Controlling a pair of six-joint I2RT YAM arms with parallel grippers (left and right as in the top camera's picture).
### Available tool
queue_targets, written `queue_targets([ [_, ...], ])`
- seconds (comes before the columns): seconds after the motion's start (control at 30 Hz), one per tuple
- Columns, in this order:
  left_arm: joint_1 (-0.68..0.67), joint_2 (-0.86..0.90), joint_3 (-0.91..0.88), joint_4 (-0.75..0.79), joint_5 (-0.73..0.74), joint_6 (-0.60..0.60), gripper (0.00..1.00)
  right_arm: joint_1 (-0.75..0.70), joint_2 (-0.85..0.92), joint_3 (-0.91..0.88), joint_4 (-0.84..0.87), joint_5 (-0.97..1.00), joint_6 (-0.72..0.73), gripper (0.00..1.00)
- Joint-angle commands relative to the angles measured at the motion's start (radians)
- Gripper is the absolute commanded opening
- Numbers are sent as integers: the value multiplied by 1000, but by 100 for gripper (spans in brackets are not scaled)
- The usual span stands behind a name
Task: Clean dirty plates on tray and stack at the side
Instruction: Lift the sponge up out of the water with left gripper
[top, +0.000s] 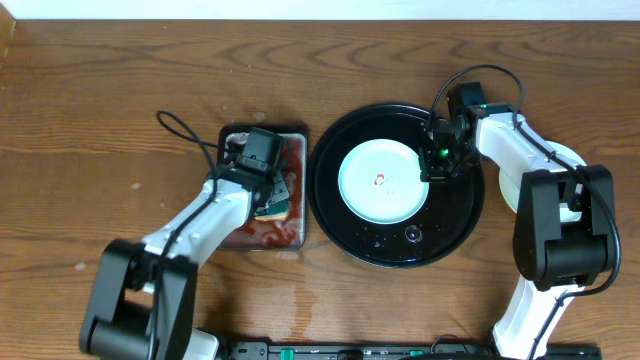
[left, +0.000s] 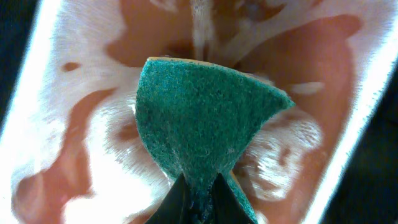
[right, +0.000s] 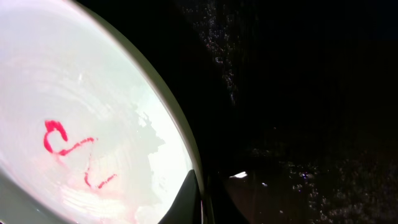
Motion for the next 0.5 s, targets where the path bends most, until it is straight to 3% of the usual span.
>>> queue_targets([
  [0.0, 10, -90, -6, -8, 4, 18, 7, 4, -6, -16, -10, 38, -16, 1],
  [0.37, 17, -198, -6, -1, 6, 54, 7, 4, -6, -16, -9, 38, -16, 1],
  [0.47, 32, -214, -6, 21, 87, 74, 7, 4, -6, -16, -9, 38, -16, 1],
])
